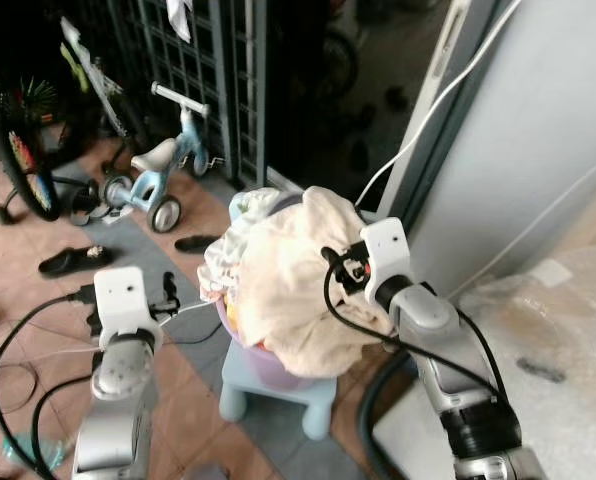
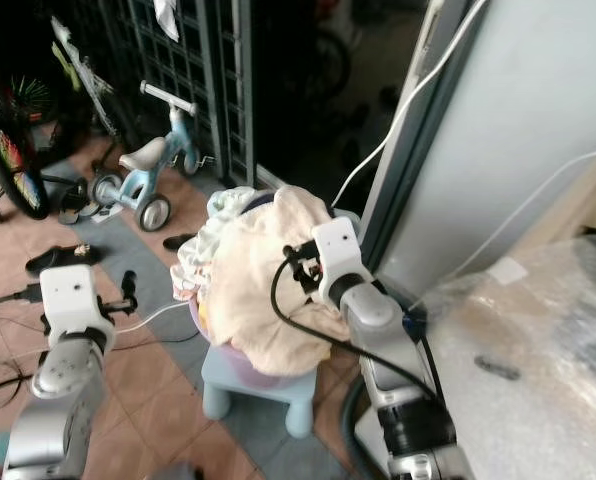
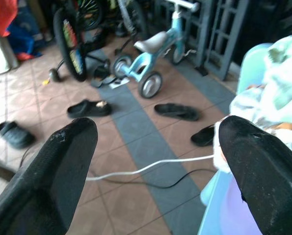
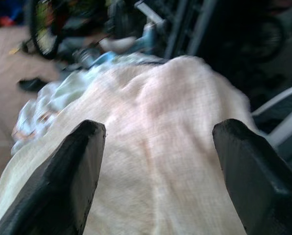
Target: Clothes washing
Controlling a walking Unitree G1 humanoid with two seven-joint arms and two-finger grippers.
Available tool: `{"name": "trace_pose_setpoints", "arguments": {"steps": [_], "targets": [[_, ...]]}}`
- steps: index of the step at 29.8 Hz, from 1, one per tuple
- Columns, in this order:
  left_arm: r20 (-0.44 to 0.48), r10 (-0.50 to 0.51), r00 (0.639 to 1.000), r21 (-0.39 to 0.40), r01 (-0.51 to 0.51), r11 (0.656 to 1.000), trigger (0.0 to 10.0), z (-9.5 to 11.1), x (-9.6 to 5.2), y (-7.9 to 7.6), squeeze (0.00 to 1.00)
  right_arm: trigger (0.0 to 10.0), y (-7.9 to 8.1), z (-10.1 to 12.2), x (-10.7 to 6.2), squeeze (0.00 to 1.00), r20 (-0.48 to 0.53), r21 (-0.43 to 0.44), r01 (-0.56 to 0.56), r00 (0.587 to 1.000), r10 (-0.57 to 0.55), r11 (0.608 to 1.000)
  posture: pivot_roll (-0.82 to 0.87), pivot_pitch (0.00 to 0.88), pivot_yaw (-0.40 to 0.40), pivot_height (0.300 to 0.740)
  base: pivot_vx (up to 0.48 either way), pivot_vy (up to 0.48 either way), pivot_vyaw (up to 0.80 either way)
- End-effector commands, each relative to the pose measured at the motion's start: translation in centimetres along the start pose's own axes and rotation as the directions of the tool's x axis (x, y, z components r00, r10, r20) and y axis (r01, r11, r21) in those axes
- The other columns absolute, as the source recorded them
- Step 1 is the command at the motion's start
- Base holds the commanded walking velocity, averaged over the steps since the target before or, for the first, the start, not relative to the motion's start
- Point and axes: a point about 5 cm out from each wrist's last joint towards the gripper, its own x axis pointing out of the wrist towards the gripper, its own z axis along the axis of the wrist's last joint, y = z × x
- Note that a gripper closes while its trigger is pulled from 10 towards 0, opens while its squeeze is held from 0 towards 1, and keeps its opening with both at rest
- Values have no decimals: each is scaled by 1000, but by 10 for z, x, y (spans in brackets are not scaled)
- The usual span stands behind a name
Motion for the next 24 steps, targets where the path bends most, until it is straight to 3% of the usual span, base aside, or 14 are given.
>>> {"name": "trace_pose_setpoints", "arguments": {"steps": [1, 5, 8, 13, 17, 24], "targets": [[-12, 22, 1000, 17, -22, 1000, 10000, -2, -6, 3, 0, 10000, -2, -10, -3, 0, -51, -6, -1, 999, 1, 1000, 61, 20, -51, 740, 0, 0, 0], [-27, 31, 999, 18, -31, 999, 10000, -5, -11, 5, 0, 10000, -3, -14, -3, 0, -71, -19, 2, 997, -3, 1000, 70, 26, -56, 740, 0, 0, 0], [-41, 37, 998, 39, -36, 999, 10000, -7, -25, 8, 0, 10000, -10, -20, 4, 0, -114, -29, 42, 993, -45, 999, 130, 74, -76, 740, 0, 0, 0], [-40, 31, 999, 71, -28, 997, 10000, -7, -37, 12, 0, 10000, -13, -17, 15, 0, -94, -55, 68, 993, -73, 996, 164, 103, -82, 740, 0, 0, 0], [-31, -14, 999, 101, 18, 995, 10000, -5, -48, 10, 0, 10000, -12, -13, 29, 0, -80, -94, 65, 994, -73, 993, 208, 140, -90, 740, 0, 0, 0], [-41, -11, 999, 159, 17, 987, 10000, -2, -65, 25, 0, 10000, -15, -3, 55, 0, -101, -103, 123, 986, -134, 987, 249, 191, -98, 740, 0, 0, 0]]}}
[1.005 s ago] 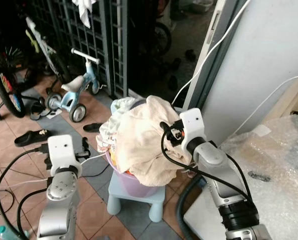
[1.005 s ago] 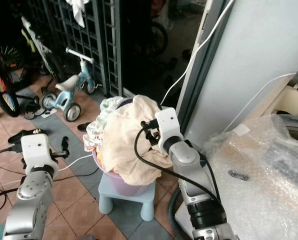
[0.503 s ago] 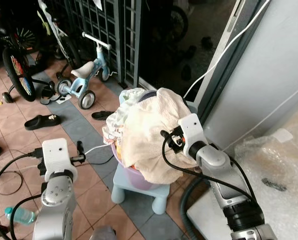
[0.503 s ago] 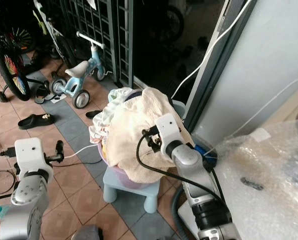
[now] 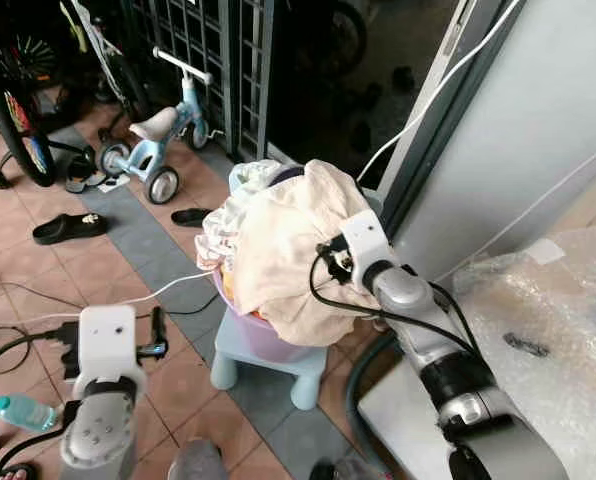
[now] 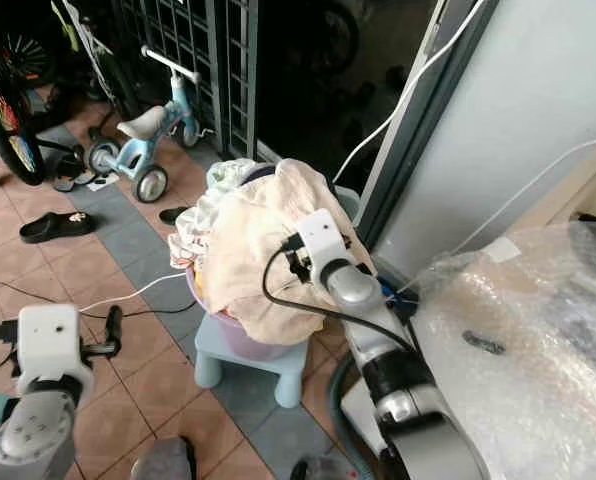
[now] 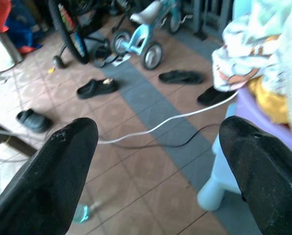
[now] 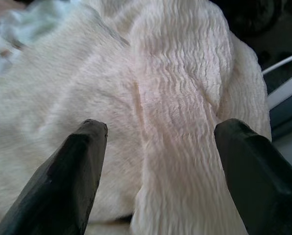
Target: Clothes washing
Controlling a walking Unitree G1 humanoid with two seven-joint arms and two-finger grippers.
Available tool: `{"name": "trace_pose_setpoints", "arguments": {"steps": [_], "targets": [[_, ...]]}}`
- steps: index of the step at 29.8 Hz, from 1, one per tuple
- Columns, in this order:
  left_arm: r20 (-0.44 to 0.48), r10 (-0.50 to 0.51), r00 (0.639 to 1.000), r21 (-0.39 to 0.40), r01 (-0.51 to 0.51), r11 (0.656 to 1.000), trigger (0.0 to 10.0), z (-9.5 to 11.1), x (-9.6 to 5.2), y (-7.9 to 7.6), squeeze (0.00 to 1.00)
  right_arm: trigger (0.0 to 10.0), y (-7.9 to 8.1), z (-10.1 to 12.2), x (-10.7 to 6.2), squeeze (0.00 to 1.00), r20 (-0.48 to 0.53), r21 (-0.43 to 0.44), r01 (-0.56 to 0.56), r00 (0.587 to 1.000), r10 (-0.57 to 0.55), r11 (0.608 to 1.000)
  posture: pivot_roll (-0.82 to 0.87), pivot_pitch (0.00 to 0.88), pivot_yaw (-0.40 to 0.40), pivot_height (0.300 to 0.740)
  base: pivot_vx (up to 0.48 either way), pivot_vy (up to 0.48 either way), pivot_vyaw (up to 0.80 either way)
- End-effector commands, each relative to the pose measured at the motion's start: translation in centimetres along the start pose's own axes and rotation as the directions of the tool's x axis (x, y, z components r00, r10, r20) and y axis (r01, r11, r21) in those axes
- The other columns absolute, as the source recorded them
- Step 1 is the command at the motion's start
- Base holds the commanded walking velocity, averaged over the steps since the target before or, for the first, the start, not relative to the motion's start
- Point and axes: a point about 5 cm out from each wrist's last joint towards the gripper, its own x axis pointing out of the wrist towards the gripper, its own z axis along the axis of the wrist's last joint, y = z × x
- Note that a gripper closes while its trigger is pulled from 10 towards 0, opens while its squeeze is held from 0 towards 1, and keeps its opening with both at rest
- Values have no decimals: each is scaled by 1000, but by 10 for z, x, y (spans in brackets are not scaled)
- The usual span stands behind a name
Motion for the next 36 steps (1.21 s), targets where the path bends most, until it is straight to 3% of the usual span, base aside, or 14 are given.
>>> {"name": "trace_pose_setpoints", "arguments": {"steps": [1, 3, 4, 5, 6, 13, 23, 36], "targets": [[-6, 3, 1000, 7, -3, 1000, 10000, 1, -4, 3, 0, 10000, -5, 1, 3, 0, -11, 26, 42, 999, -42, 999, 253, 193, -100, 740, 0, 0, 0], [-11, 5, 1000, 6, -5, 1000, 10000, 2, -7, 4, 0, 10000, -4, 2, 7, 0, -32, 47, 70, 997, -68, 996, 262, 203, -105, 740, 0, 0, 0], [-13, 0, 1000, 0, 0, 1000, 10000, 2, -9, 4, 0, 9255, -4, 2, 8, 0, -45, 72, 79, 996, -76, 994, 267, 211, -108, 740, 0, 0, 0], [-15, -3, 1000, -3, 3, 1000, 10000, 3, -11, 4, 0, 7765, -4, 2, 10, 0, -60, 108, 87, 995, -81, 990, 270, 213, -109, 740, 0, 0, 0], [-14, -6, 1000, -4, 6, 1000, 10000, 4, -13, 4, 0, 0, -3, 1, 11, 0, -76, 144, 96, 993, -86, 985, 275, 217, -111, 740, 0, 0, 0], [-21, -28, 999, -2, 28, 1000, 10000, 6, -24, -1, 0, 0, 0, -5, 15, 0, -125, 201, 103, 989, -79, 974, 274, 229, -125, 740, 0, 0, 0], [-32, -23, 999, -11, 23, 1000, 10000, 8, -25, -3, 0, 0, 12, -20, 14, 0, -162, 239, 37, 987, 2, 970, 272, 251, -145, 740, 0, 0, 0], [-41, -9, 999, -23, 8, 1000, 10000, 6, -26, -6, 0, 0, 9, -7, 18, 0, -112, 243, 7, 994, 21, 970, 257, 238, -164, 740, 0, 0, 0]]}}
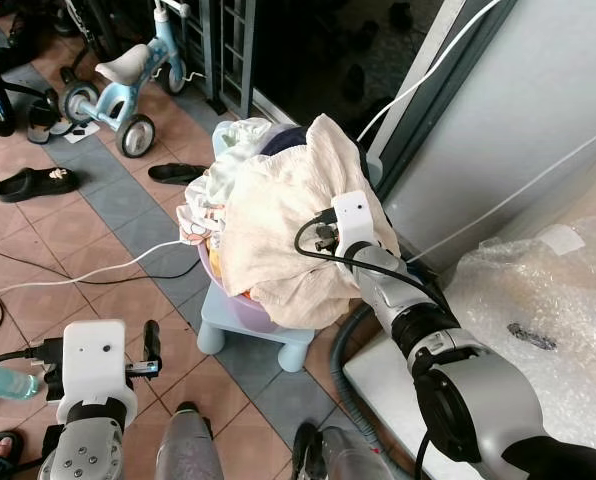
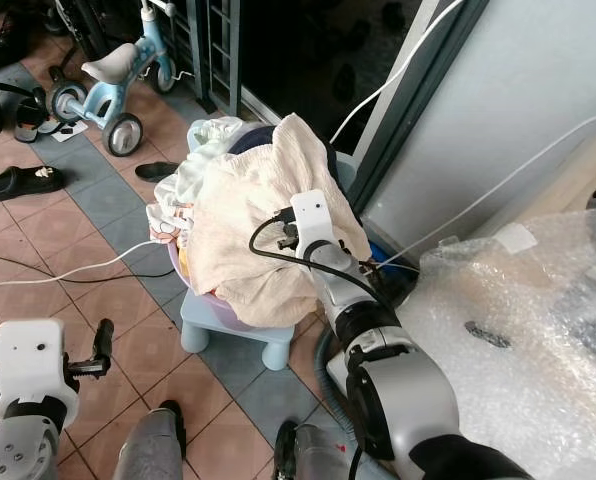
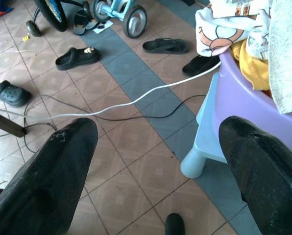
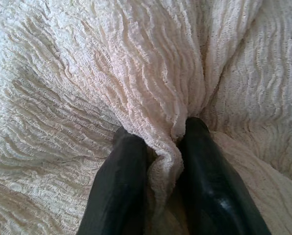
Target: Clothes washing
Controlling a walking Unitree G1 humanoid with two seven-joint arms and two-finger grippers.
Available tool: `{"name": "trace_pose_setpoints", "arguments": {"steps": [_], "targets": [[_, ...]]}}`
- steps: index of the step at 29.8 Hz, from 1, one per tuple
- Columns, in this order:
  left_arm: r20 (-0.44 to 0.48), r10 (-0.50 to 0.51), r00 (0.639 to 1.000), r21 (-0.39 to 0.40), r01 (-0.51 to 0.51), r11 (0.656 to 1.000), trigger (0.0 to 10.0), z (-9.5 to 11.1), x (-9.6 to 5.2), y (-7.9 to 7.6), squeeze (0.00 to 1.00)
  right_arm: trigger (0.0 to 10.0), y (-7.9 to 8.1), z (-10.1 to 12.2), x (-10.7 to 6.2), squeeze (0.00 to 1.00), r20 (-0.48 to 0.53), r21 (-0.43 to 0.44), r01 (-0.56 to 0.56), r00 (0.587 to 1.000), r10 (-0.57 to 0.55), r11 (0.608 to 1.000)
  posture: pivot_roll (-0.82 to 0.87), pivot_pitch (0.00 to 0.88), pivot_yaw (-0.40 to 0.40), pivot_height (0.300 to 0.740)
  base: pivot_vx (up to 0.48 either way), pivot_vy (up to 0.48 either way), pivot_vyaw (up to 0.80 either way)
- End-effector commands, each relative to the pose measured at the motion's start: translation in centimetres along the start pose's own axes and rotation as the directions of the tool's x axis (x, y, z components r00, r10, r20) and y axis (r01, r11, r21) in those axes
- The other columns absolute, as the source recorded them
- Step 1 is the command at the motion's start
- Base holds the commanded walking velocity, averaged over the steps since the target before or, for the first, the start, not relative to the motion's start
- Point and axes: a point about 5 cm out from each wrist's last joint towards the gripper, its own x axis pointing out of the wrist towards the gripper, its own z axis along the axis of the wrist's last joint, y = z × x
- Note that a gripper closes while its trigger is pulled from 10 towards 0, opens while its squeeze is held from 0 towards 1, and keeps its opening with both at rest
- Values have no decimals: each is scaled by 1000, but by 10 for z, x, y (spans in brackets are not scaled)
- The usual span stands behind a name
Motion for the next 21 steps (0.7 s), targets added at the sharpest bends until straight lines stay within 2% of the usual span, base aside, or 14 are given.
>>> {"name": "trace_pose_setpoints", "arguments": {"steps": [1, 7, 12, 16, 17, 18, 19, 21], "targets": [[-16, 1, 1000, 5, -1, 1000, 10000, -2, -1, -1, 0, 0, -1, -14, -2, 0, -56, 34, -9, 998, 11, 999, 257, 238, -164, 740, 0, 0, 0], [3, -10, 1000, -5, 10, 1000, 10000, 0, 7, -5, 0, 0, -2, -6, -1, 0, -19, 69, -33, 999, 35, 997, 237, 214, -163, 740, 0, 0, 0], [34, -37, 999, -20, 37, 999, 10000, 5, 23, -13, 0, 0, -11, 6, -1, 0, 18, -4, -52, 998, 52, 999, 186, 166, -159, 740, 0, 0, 0], [68, -48, 997, -35, 50, 998, 10000, 10, 38, -22, 0, 0, -20, 24, -4, 0, 109, -58, -83, 990, 89, 995, 156, 89, -151, 740, 0, 0, 0], [87, -58, 994, -37, 61, 997, 10000, 13, 44, -25, 0, 0, -22, 40, -7, 0, 202, -103, -105, 972, 124, 989, 144, 59, -145, 740, 0, 0, 0], [87, -58, 994, -37, 61, 997, 10000, 13, 44, -25, 0, 0, -22, 40, -7, 0, 202, -103, -105, 972, 124, 989, 144, 59, -145, 740, 0, 0, 0], [101, -64, 993, -35, 67, 997, 10000, 14, 50, -27, 0, 0, -24, 53, -12, 0, 280, -147, -109, 949, 147, 983, 124, 17, -139, 740, 0, 0, 0], [118, -64, 991, -23, 67, 997, 10000, 15, 60, -27, 0, 0, -25, 71, -21, 0, 388, -175, -94, 908, 156, 980, 97, 0, -128, 740, 0, 0, 0]]}}
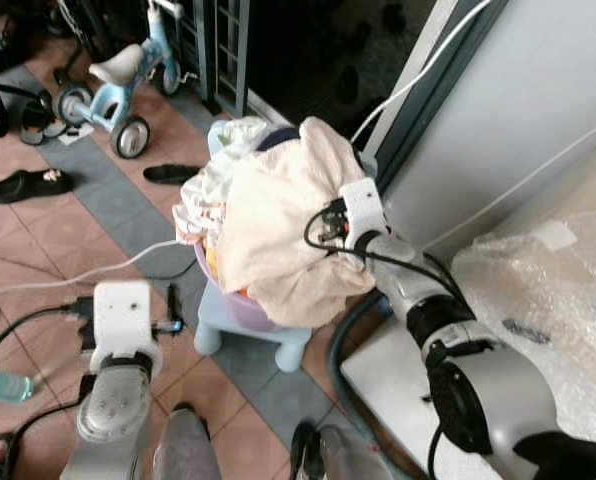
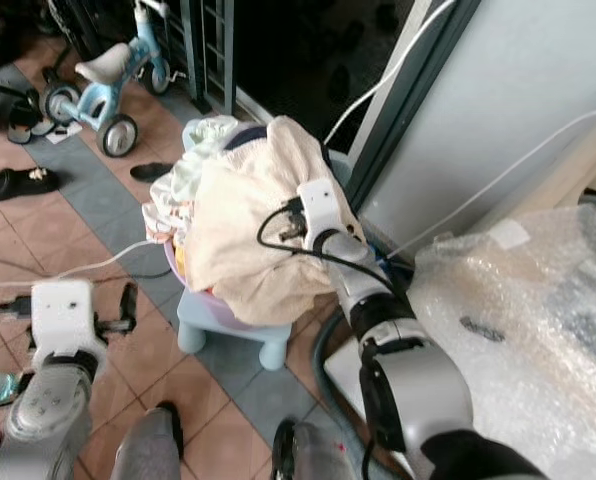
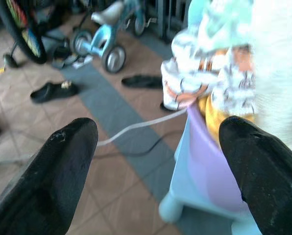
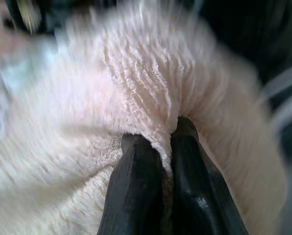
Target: Clothes washing
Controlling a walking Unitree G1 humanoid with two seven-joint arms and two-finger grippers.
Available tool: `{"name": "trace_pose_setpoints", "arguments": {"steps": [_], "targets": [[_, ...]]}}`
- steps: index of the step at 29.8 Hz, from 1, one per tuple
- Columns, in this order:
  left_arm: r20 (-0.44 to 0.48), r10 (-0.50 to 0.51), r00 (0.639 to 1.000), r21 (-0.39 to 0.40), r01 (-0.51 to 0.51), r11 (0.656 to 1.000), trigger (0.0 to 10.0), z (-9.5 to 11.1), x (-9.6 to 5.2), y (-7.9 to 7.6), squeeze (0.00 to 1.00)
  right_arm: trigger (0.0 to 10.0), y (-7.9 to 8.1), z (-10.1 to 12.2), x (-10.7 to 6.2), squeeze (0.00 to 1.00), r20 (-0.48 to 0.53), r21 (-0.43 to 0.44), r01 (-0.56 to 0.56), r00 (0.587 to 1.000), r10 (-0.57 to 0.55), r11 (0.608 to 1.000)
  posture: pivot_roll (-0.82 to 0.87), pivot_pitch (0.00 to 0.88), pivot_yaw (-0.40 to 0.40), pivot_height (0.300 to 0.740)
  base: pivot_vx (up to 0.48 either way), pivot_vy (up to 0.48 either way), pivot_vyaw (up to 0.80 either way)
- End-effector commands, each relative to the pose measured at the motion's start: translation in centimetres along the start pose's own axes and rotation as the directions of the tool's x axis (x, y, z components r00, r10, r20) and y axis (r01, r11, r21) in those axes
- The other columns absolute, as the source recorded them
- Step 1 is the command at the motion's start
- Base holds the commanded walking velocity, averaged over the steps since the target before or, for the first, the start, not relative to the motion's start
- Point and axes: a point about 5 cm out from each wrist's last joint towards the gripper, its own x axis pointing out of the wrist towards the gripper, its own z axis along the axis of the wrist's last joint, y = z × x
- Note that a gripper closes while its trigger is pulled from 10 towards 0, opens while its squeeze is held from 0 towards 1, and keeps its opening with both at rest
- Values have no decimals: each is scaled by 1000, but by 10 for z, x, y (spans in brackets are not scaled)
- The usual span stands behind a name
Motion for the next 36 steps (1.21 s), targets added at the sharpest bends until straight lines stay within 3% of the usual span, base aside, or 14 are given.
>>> {"name": "trace_pose_setpoints", "arguments": {"steps": [1, 9, 12, 17, 18, 21, 26, 29, 30, 31, 32, 33, 34, 36], "targets": [[3, 4, 1000, 9, -4, 1000, 10000, -5, 8, 2, 0, 0, -5, 27, -2, 0, 147, -55, 3, 989, 5, 999, 86, 0, -121, 740, 0, 0, 0], [71, -12, 997, 20, 10, 1000, 10000, 5, 26, -5, 0, 0, -12, 41, -27, 0, 288, -28, 119, 952, -106, 992, 71, 0, -100, 740, 0, 0, 0], [116, -7, 993, 17, 5, 1000, 10000, 13, 40, -6, 0, 0, -8, 36, -49, 0, 322, 30, 180, 930, -180, 983, 47, 0, -58, 740, 0, 0, 0], [128, -6, 992, 24, 3, 1000, 10000, 14, 48, -6, 0, 0, 8, 31, -62, 0, 319, 122, 125, 934, -158, 985, 17, 0, -25, 740, 0, 0, 0], [139, -18, 990, 27, 15, 1000, 10000, 15, 51, -9, 0, 0, 17, 32, -66, 0, 331, 112, 65, 938, -99, 992, 16, 0, -20, 740, 0, 0, 0], [153, -29, 988, 29, 25, 999, 10000, 18, 54, -12, 0, 0, 19, 38, -71, 0, 354, 111, 50, 931, -87, 993, 13, 0, -15, 740, 0, 0, 0], [179, -18, 984, 20, 15, 1000, 10000, 20, 57, -15, 0, 0, -7, 73, -82, 0, 419, 124, 186, 881, -222, 975, 1, 0, -15, 740, 0, 0, 0], [182, -18, 983, 22, 15, 1000, 10000, 19, 56, -18, 0, 0, -12, 69, -86, 0, 399, 121, 230, 879, -260, 966, -7, 0, -18, 740, 0, 0, 0], [184, -19, 983, 20, 15, 1000, 10000, 20, 56, -19, 0, 6353, -13, 60, -88, 0, 368, 134, 242, 888, -275, 961, -5, 0, -21, 740, 0, 0, 0], [187, -19, 982, 19, 16, 1000, 10000, 20, 56, -21, 0, 6353, -14, 54, -89, 0, 344, 144, 250, 894, -286, 957, -3, 0, -22, 740, 0, 0, 0], [190, -23, 982, 20, 19, 1000, 10000, 21, 55, -22, 0, 0, -13, 45, -91, 0, 314, 144, 257, 904, -290, 956, -3, 0, -22, 740, 0, 0, 0], [190, -25, 981, 22, 22, 1000, 10000, 21, 55, -23, 0, 0, -11, 43, -91, 0, 307, 136, 257, 907, -288, 957, -3, 0, -22, 740, 0, 0, 0], [191, -27, 981, 22, 23, 999, 10000, 21, 56, -23, 0, 10000, -10, 41, -91, 0, 296, 127, 258, 912, -285, 958, -4, 0, -21, 740, 0, 0, 0], [192, -38, 981, 15, 35, 999, 10000, 20, 56, -23, 0, 10000, -7, 35, -91, 0, 250, 129, 275, 921, -300, 953, -10, 0, -17, 740, 0, 0, 0]]}}
